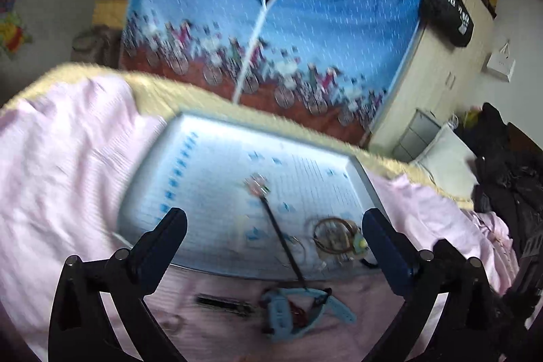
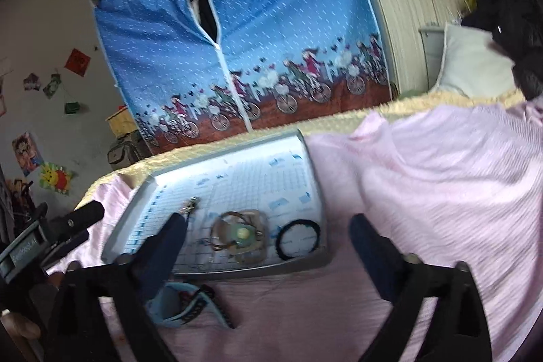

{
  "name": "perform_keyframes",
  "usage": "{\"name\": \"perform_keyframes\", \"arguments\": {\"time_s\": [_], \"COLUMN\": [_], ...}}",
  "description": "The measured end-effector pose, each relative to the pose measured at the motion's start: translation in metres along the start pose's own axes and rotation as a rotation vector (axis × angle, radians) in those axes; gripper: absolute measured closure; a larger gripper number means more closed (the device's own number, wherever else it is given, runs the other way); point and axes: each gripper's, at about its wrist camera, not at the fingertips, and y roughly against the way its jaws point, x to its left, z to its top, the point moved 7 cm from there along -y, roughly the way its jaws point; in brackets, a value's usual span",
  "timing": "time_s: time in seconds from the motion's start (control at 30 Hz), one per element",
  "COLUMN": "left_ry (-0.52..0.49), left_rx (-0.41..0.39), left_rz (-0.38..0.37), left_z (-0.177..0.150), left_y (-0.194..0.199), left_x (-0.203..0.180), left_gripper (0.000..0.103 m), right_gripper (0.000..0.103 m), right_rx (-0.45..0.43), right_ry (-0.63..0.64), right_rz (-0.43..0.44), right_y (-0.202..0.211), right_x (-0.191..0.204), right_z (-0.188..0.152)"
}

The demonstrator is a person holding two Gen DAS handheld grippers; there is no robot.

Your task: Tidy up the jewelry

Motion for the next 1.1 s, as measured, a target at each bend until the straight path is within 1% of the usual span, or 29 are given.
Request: {"name": "perform_keyframes", "arguments": {"time_s": [0.1,0.23,0.37,0.47,0.57,0.73,0.87,0.97,1.1], "left_ry": [-0.032,-0.07,-0.093,-0.088,-0.097,-0.15,-0.204,-0.23,-0.21], "left_rx": [-0.049,-0.066,-0.09,-0.069,-0.031,0.033,0.062,0.048,0.094], "left_rz": [0.05,0.1,0.134,0.136,0.146,0.168,0.181,0.232,0.226], "left_z": [0.005,0.006,0.005,-0.001,-0.015,-0.044,-0.07,-0.081,-0.092], "left_y": [0.027,0.059,0.089,0.103,0.116,0.132,0.145,0.152,0.144], "left_x": [0.011,0.026,0.04,0.047,0.053,0.057,0.06,0.067,0.072], "left_gripper": [0.002,0.002,0.002,0.002,0.002,0.002,0.002,0.002,0.002], "right_gripper": [0.0,0.0,0.0,0.0,0.0,0.0,0.0,0.0,0.0], "right_rx": [-0.027,-0.043,-0.043,-0.028,0.02,0.11,0.173,0.207,0.263], "right_ry": [0.058,0.134,0.18,0.174,0.161,0.096,0.075,0.08,0.136], "right_rz": [0.029,0.045,0.086,0.103,0.096,0.085,0.069,0.062,0.03], "right_y": [0.015,0.034,0.056,0.074,0.085,0.091,0.098,0.096,0.084], "right_x": [0.019,0.042,0.065,0.074,0.078,0.076,0.073,0.075,0.08], "right_z": [0.0,-0.004,-0.011,-0.025,-0.044,-0.067,-0.09,-0.102,-0.116]}}
